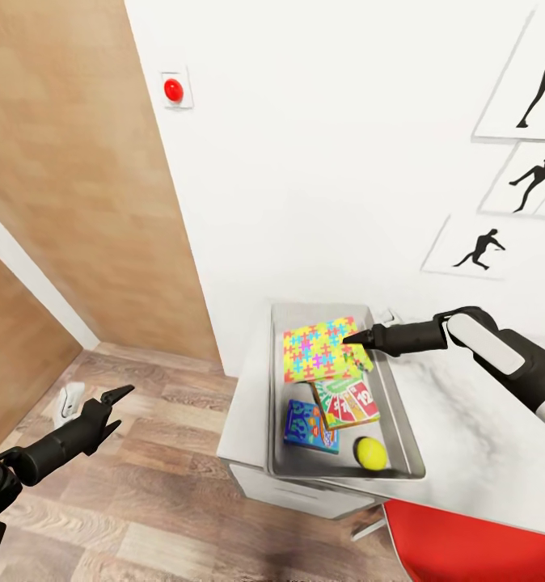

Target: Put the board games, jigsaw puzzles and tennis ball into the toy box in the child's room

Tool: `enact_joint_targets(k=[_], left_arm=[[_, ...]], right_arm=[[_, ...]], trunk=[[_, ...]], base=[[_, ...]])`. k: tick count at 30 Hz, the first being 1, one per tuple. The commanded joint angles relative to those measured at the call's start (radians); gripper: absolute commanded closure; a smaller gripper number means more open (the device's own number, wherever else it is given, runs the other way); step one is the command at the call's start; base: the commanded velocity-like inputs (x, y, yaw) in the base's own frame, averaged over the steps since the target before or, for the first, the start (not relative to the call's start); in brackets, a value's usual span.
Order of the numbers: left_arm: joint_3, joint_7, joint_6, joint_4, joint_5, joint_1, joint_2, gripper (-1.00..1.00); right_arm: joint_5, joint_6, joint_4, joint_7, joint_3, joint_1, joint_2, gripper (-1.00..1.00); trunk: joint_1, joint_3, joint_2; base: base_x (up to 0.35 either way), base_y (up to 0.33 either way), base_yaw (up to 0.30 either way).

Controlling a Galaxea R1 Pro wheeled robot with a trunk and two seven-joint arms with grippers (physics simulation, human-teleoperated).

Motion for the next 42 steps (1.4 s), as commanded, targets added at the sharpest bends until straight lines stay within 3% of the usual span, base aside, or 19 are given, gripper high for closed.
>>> enact_joint_targets(k=[1,12,37,38,42], left_arm=[[0.001,0.010,0.004,-0.001,0.011,-0.001,0.000,-1.00],[0.001,0.010,0.003,-0.001,0.012,-0.001,0.000,-1.00],[0.001,0.010,0.004,-0.001,0.012,-0.002,0.000,-1.00],[0.001,0.010,0.004,-0.001,0.012,-0.002,0.000,-1.00],[0.001,0.010,0.004,-0.001,0.012,-0.002,0.000,-1.00]], right_arm=[[0.007,-0.001,0.000,0.010,0.003,-0.002,-0.001,1.00],[0.008,-0.001,0.001,0.010,0.004,-0.008,-0.001,1.00],[0.008,-0.001,0.006,0.010,0.003,-0.009,0.003,1.00],[0.008,-0.001,0.007,0.010,0.003,-0.009,0.003,-1.00],[0.009,-0.002,0.010,0.010,0.003,-0.009,0.004,-1.00]], trunk=[[0.001,-0.003,-0.002],[0.001,-0.015,-0.002],[0.001,-0.018,-0.002],[0.001,-0.018,-0.002],[0.001,-0.018,-0.002]], base=[[0.000,0.000,0.000],[0.000,0.000,0.000],[0.000,0.000,0.000],[0.000,0.000,0.000],[0.000,0.000,0.000]])
